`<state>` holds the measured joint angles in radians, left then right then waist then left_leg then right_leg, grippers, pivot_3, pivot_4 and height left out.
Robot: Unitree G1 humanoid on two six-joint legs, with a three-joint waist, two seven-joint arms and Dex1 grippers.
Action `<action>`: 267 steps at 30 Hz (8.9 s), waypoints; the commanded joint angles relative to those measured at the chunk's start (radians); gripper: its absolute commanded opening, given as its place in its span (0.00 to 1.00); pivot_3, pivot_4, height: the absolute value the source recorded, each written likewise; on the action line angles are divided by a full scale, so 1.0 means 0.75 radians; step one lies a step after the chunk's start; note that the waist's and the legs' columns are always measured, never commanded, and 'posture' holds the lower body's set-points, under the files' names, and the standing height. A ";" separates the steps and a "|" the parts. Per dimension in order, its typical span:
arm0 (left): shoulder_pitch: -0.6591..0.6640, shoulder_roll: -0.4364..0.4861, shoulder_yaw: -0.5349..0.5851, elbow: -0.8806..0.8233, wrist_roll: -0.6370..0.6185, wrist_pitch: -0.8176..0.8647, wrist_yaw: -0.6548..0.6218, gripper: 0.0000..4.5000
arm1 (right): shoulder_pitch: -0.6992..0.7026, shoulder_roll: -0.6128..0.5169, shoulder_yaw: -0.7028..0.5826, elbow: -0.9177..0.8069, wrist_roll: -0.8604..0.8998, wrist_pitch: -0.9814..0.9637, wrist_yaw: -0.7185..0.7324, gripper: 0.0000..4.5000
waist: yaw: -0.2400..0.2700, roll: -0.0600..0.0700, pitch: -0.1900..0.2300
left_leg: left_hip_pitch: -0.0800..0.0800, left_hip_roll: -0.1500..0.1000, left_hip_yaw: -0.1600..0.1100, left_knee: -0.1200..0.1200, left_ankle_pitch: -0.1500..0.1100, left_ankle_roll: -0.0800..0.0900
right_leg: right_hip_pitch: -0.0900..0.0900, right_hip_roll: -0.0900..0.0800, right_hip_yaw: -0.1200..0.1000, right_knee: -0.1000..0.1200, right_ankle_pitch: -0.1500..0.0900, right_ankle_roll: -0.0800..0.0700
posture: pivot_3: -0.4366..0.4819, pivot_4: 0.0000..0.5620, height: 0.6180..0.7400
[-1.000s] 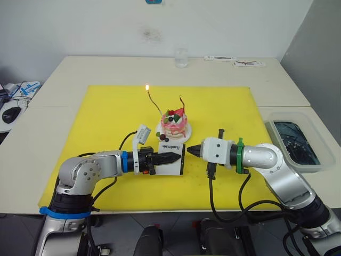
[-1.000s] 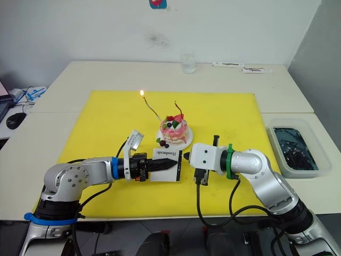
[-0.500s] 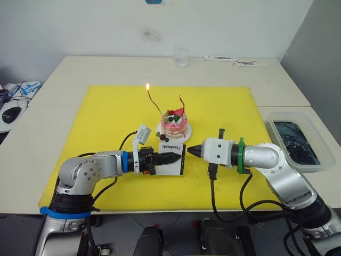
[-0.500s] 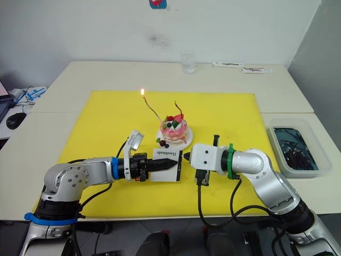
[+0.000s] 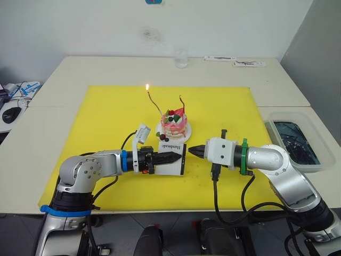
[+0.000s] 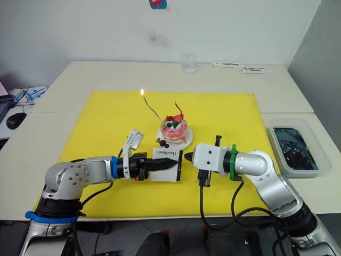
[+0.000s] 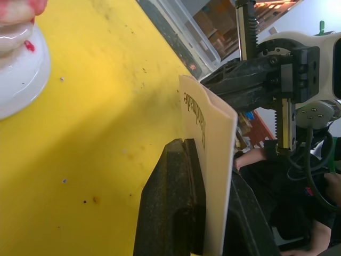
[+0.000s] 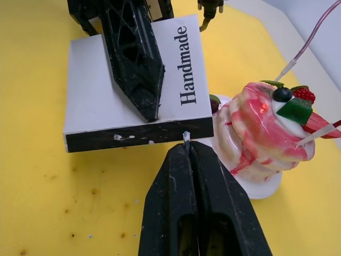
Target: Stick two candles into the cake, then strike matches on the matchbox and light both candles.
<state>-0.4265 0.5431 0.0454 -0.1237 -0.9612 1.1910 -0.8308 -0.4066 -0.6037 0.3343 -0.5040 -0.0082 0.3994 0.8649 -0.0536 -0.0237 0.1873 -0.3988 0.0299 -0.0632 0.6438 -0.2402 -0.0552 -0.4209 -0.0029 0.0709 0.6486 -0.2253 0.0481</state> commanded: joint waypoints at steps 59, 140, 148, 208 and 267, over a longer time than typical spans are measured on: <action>0.162 0.096 0.066 -0.159 0.039 -0.090 -0.005 0.00 | -0.349 0.000 -0.160 0.145 0.091 0.078 -0.026 0.01 | 0.000 0.000 0.000 | 0.000 0.000 0.000 0.001 0.000 0.000 | 0.000 0.000 0.000 0.001 -0.001 -0.002 | 0.48 0.27 1.00; 0.128 0.026 0.039 -0.162 0.025 -0.084 0.029 0.00 | -0.579 0.165 -0.087 0.508 -0.096 -0.165 -0.059 0.01 | -0.002 0.000 0.000 | 0.000 0.000 0.000 -0.001 0.000 0.000 | -0.001 0.000 0.000 0.001 0.001 0.001 | 0.48 0.27 1.00; 0.124 0.023 0.037 -0.161 0.026 -0.085 0.030 0.00 | -0.571 0.160 -0.097 0.489 -0.097 -0.159 -0.052 0.01 | -0.002 0.000 0.000 | 0.000 0.000 0.000 -0.001 0.000 0.000 | -0.001 0.000 -0.001 0.001 0.001 0.001 | 0.48 0.27 1.00; 0.145 -0.087 0.002 -0.151 0.012 -0.086 0.072 0.00 | 0.308 -0.155 -1.124 0.309 0.226 0.432 -0.510 0.88 | 0.003 0.000 0.000 | 0.001 0.000 0.004 0.001 0.000 0.000 | 0.001 0.000 0.003 0.000 -0.002 -0.003 | 0.48 0.27 1.00; 0.550 0.749 0.326 -0.281 0.625 -0.906 -0.339 0.99 | 0.213 -0.671 -0.821 -0.021 0.838 0.253 0.317 1.00 | 0.012 -0.001 0.003 | -0.001 0.002 0.008 -0.002 0.000 0.000 | -0.003 -0.003 0.002 -0.004 -0.003 -0.005 | 0.48 0.27 1.00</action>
<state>-0.0176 1.0888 0.2503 -0.3182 -0.5135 0.5550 -1.0674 -0.2282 -1.0848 -0.2381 -0.5213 0.6092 0.6035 1.0768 -0.0448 -0.0247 0.1893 -0.3993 0.0312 -0.0570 0.6427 -0.2405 -0.0550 -0.4235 -0.0054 0.0722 0.6456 -0.2277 0.0445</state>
